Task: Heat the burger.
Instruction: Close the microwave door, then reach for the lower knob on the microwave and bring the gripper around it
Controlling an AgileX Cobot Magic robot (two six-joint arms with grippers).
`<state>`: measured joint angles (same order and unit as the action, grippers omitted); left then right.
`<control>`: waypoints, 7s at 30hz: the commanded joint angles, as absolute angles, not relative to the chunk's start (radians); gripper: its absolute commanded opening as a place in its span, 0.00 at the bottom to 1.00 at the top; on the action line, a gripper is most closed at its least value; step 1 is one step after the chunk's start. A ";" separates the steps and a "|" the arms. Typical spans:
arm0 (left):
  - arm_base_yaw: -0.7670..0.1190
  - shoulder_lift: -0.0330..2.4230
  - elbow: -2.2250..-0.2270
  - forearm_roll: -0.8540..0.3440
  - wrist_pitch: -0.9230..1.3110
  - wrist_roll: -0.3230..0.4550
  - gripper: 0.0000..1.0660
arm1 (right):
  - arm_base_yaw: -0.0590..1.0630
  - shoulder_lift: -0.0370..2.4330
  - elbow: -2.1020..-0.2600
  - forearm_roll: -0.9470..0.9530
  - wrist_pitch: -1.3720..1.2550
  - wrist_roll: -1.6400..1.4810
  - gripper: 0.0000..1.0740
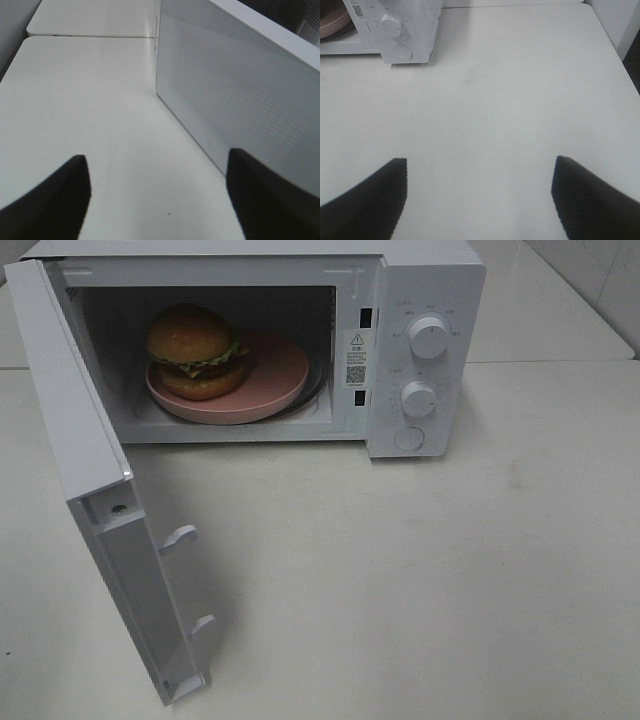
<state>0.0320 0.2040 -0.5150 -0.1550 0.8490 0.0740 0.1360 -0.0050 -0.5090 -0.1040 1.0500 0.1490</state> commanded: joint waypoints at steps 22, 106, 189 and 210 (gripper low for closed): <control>0.036 0.794 -0.361 -0.147 -0.106 0.132 0.00 | 0.129 -0.031 -0.509 -0.108 1.039 0.135 0.71; -0.748 1.960 -0.990 -0.689 -0.770 0.373 0.00 | 0.129 -0.031 -0.509 -0.099 1.039 0.135 0.71; -0.124 1.488 -0.903 -0.525 1.168 0.409 0.92 | 0.129 -0.031 -0.509 -0.096 1.039 0.135 0.71; 0.101 0.851 -0.903 -0.211 1.240 0.197 0.92 | 0.129 -0.031 -0.509 -0.096 1.039 0.135 0.71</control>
